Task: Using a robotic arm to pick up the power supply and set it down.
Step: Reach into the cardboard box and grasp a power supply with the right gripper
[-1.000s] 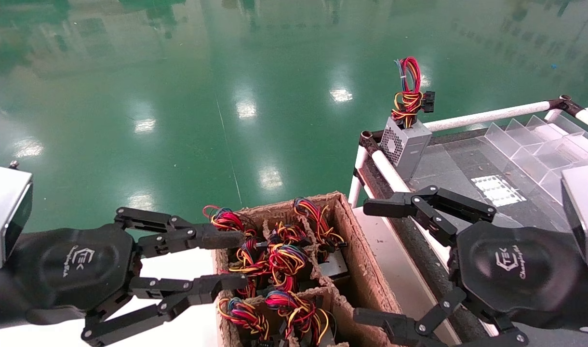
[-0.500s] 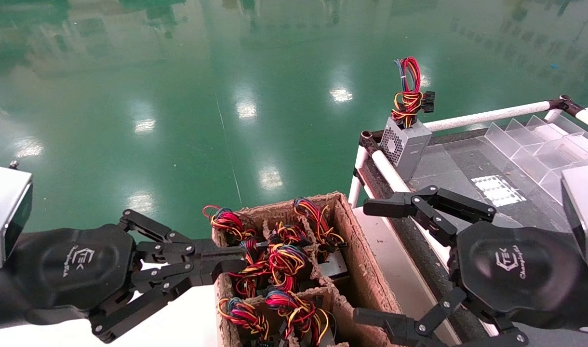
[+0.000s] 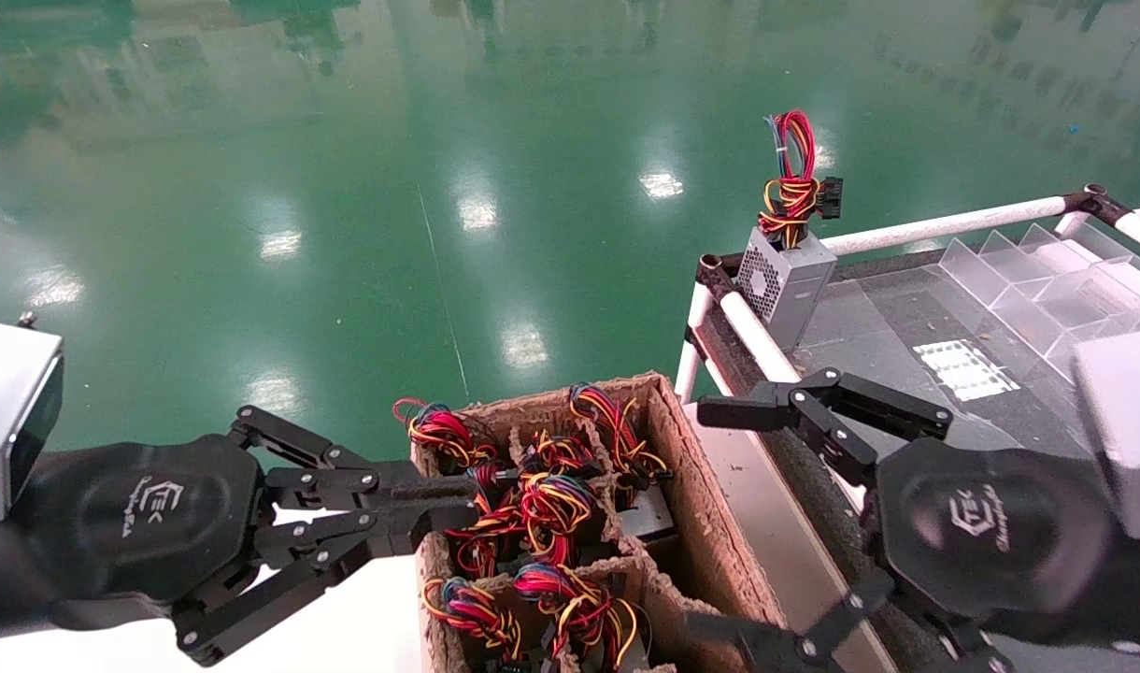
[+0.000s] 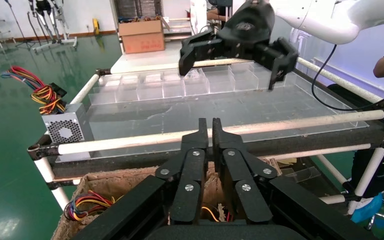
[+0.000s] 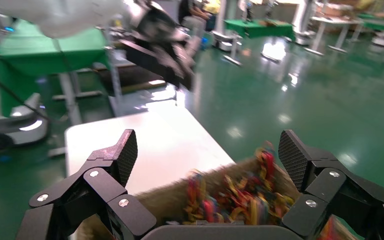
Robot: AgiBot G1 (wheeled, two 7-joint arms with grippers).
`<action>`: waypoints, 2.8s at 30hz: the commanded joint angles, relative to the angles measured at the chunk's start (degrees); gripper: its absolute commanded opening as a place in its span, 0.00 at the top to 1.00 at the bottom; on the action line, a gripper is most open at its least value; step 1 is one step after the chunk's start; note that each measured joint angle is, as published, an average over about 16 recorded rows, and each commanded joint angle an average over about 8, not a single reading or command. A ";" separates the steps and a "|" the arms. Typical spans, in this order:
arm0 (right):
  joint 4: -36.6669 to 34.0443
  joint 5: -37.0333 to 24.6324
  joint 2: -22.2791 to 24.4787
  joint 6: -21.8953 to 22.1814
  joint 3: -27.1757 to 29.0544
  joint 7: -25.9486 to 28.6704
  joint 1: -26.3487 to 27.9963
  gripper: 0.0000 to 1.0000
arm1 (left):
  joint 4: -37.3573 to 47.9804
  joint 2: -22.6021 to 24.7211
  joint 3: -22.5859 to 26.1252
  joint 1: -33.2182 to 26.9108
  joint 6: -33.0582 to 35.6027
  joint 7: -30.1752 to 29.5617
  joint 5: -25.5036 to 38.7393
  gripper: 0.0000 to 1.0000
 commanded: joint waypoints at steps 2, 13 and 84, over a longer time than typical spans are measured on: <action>-1.23 -1.47 -0.34 0.79 -0.41 -0.15 0.77 0.00 | 0.01 0.00 0.01 -0.01 0.00 0.01 0.00 0.00; -14.04 -18.01 -7.22 6.20 -7.71 0.41 11.58 0.00 | 0.02 -0.01 0.04 -0.02 0.00 0.03 -0.02 0.00; -70.01 -34.51 -37.63 10.33 -17.32 -32.06 34.17 1.00 | 0.03 -0.09 0.25 -0.07 -0.08 0.13 -0.16 0.00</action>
